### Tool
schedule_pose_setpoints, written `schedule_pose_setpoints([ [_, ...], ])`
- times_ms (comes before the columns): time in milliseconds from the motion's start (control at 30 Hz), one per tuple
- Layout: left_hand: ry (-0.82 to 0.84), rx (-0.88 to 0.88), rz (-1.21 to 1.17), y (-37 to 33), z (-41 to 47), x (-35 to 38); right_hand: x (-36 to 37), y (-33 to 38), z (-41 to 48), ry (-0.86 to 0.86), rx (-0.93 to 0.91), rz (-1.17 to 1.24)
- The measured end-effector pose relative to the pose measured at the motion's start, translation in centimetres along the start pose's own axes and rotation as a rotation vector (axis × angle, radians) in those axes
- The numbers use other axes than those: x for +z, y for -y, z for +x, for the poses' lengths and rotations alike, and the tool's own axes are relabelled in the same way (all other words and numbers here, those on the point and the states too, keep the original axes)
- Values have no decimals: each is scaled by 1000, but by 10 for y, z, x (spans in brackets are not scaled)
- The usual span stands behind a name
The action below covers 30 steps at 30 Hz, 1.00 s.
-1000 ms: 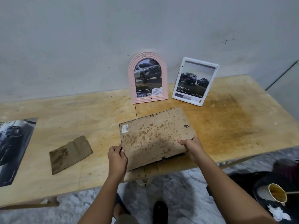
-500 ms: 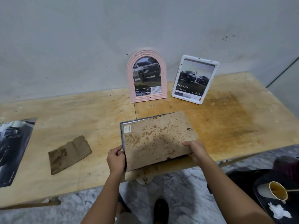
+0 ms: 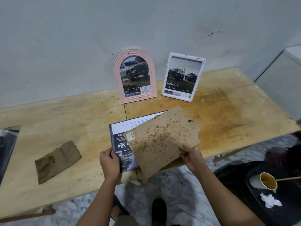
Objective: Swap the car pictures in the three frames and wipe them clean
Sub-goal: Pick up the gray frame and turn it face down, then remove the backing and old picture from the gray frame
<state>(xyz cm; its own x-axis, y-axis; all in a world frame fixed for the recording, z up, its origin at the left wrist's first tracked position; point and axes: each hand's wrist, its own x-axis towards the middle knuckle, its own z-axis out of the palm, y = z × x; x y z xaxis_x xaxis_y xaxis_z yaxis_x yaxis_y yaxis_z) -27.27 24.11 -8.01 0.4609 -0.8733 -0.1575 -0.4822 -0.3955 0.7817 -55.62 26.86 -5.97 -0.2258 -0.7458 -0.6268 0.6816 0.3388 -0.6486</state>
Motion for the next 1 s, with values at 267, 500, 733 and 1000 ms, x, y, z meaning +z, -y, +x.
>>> schedule_pose_setpoints([
  [267, -66, 29, 97, 7, 5, -15, -38, 33, 7, -244, -108, 271],
  [500, -204, -44, 84, 20, 10, -34, -50, 45, 22, -461, -147, 484],
  [733, -232, -41, 101, 24, 10, -38, -45, 40, 32, -761, -155, -29],
  [1000, -114, 86, 285, 17, -1, -27, -37, 40, 18, -619, 12, -411],
])
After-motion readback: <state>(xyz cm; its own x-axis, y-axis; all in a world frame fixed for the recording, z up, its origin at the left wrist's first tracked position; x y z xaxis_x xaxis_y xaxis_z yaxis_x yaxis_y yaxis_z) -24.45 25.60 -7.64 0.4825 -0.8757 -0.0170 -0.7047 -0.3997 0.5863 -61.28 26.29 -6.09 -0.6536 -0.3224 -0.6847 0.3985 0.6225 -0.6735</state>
